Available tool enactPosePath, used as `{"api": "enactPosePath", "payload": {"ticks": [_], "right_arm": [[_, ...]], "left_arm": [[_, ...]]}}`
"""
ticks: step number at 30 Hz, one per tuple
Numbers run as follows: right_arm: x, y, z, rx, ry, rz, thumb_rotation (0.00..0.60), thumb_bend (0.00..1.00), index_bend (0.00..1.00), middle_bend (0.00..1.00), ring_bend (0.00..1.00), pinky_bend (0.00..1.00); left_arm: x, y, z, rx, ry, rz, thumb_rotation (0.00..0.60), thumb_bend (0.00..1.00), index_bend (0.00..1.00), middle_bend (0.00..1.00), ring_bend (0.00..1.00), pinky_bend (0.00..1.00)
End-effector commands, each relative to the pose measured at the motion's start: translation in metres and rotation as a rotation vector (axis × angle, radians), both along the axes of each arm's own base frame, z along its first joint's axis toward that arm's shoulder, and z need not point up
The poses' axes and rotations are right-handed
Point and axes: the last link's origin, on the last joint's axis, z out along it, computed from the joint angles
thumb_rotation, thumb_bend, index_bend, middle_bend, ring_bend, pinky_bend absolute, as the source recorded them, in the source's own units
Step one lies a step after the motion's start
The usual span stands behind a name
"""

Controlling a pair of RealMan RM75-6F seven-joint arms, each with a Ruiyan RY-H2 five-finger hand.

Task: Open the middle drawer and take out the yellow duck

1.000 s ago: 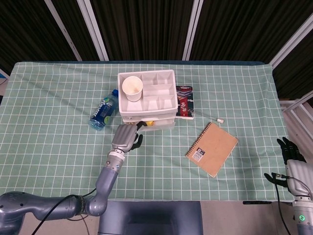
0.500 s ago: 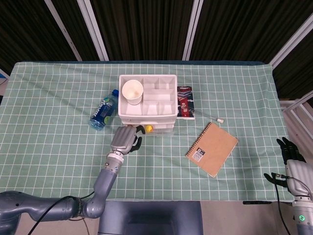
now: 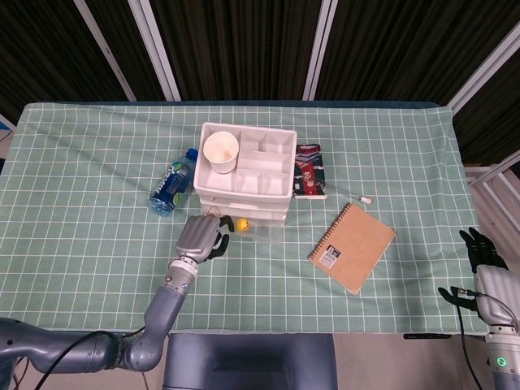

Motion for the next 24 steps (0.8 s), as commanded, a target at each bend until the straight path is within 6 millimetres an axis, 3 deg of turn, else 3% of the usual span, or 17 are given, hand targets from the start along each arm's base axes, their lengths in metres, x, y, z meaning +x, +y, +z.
{"api": "enactPosePath", "payload": {"ticks": [1,24], "right_arm": [[0.000,0.000,0.000,0.001,-0.001,0.000,0.600,0.05,0.00,0.00,0.00,0.23],[0.000,0.000,0.000,0.000,-0.006,-0.004,0.600,0.05,0.00,0.00,0.00,0.23]], "left_arm": [[-0.003,-0.002,0.002,-0.007,0.008,0.004,0.600,0.54,0.49,1.00,1.00,1.00],[-0.014,-0.028,0.024,-0.056,0.014,-0.007,0.600,0.54,0.50,1.00,1.00,1.00]]}}
